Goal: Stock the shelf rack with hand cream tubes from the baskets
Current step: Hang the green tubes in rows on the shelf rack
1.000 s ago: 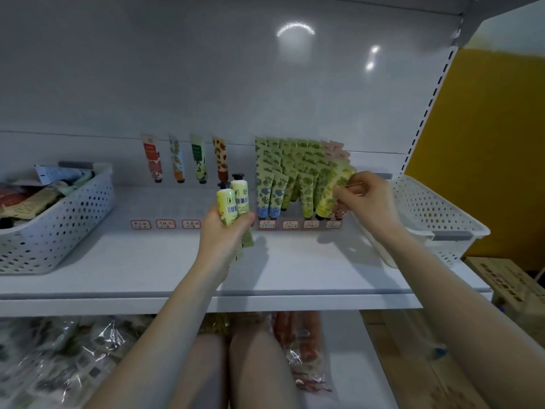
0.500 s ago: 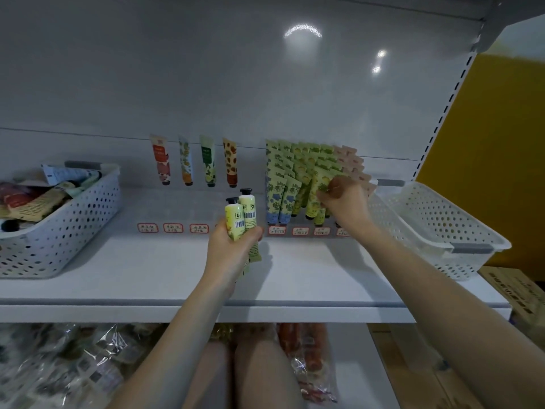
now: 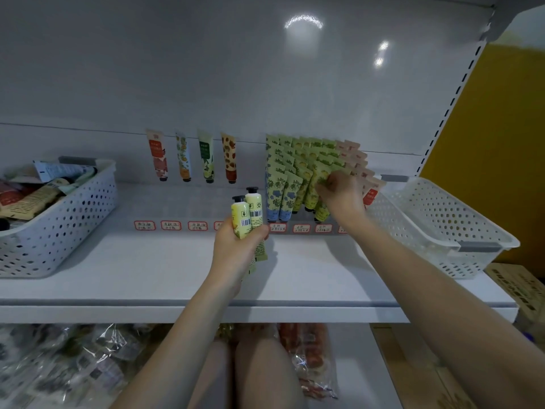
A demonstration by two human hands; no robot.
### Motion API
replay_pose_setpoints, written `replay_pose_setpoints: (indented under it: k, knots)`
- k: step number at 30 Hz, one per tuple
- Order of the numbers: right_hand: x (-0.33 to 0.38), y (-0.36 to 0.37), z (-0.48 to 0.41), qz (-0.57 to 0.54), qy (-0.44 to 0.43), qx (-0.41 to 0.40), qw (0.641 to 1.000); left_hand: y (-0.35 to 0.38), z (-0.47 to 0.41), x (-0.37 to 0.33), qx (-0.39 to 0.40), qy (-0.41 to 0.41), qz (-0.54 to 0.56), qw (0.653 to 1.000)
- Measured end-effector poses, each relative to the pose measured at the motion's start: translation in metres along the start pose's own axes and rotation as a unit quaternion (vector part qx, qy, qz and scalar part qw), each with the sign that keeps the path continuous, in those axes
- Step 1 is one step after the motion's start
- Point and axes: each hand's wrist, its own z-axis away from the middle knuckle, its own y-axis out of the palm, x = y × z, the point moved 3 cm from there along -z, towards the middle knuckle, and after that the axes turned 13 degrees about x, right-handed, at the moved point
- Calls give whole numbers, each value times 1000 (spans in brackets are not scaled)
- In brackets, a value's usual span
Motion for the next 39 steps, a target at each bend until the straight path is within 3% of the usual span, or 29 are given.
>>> replay_pose_setpoints:
  k: [39]
  knots:
    - [5,10,-18,76,82,64,992,7,-2,3,23,-3,-14,1000]
